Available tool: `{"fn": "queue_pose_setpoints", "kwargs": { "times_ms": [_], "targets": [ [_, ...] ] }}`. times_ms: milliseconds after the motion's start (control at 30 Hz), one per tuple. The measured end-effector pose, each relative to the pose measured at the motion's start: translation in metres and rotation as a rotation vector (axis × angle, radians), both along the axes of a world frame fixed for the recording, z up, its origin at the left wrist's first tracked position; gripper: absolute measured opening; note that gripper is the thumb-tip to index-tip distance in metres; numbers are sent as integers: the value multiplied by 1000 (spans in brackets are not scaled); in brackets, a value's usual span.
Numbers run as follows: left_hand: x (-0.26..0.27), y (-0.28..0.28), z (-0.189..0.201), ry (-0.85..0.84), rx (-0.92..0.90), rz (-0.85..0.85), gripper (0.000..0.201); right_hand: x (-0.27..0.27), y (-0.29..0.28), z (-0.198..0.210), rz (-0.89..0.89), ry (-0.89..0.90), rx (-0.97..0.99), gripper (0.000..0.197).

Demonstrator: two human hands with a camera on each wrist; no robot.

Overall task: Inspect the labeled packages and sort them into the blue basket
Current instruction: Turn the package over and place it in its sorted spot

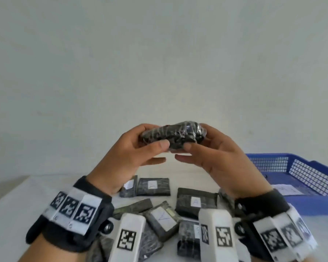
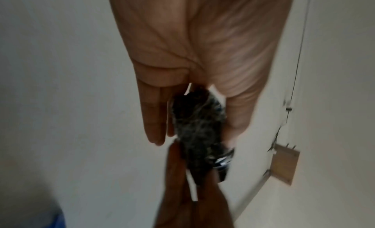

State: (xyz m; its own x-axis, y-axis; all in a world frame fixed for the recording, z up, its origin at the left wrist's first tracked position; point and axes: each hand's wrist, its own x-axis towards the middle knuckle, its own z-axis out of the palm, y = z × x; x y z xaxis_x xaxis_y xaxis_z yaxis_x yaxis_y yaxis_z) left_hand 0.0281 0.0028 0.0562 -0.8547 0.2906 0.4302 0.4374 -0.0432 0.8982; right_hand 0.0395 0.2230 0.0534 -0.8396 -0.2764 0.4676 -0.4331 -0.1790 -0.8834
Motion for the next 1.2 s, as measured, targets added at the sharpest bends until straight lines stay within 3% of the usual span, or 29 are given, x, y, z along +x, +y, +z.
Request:
{"fn": "queue_pose_setpoints", "kwargs": {
  "times_ms": [100, 200, 333, 400, 467, 533, 667, 833, 1033, 1200],
  "targets": [
    [19, -20, -11, 49, -71, 46, 40, 11, -5, -15, 54, -62, 52, 40],
    [26, -37, -21, 176, -212, 140, 48, 18, -11, -22, 72, -160, 22, 44],
    [24, -41, -32, 196, -261, 212, 57, 14, -30, -27, -10, -110, 15, 40],
    [22, -40, -35, 108, -166, 146, 61, 10, -34, -30, -58, -103, -49, 46],
    [20, -38, -37, -47, 45, 28, 64, 9, -31, -31, -97, -112, -99, 50],
    [22, -36, -35, -166, 183, -2, 53, 12, -28, -30, -130, -107, -57, 48],
    [21, -32, -36, -139, 203, 63, 38, 16, -28, -34, -197, -44, 105, 41],
    [22, -27, -47, -19, 200, 197, 29, 12, -44, -39, -195, -98, -17, 41],
    [22, -22, -50, -93, 200, 166, 31, 11, -48, -41, -227, -80, -123, 28],
    [22, -22, -51, -40, 183, 209, 21, 14, -52, -40, -192, -129, -156, 23]
  ]
}}
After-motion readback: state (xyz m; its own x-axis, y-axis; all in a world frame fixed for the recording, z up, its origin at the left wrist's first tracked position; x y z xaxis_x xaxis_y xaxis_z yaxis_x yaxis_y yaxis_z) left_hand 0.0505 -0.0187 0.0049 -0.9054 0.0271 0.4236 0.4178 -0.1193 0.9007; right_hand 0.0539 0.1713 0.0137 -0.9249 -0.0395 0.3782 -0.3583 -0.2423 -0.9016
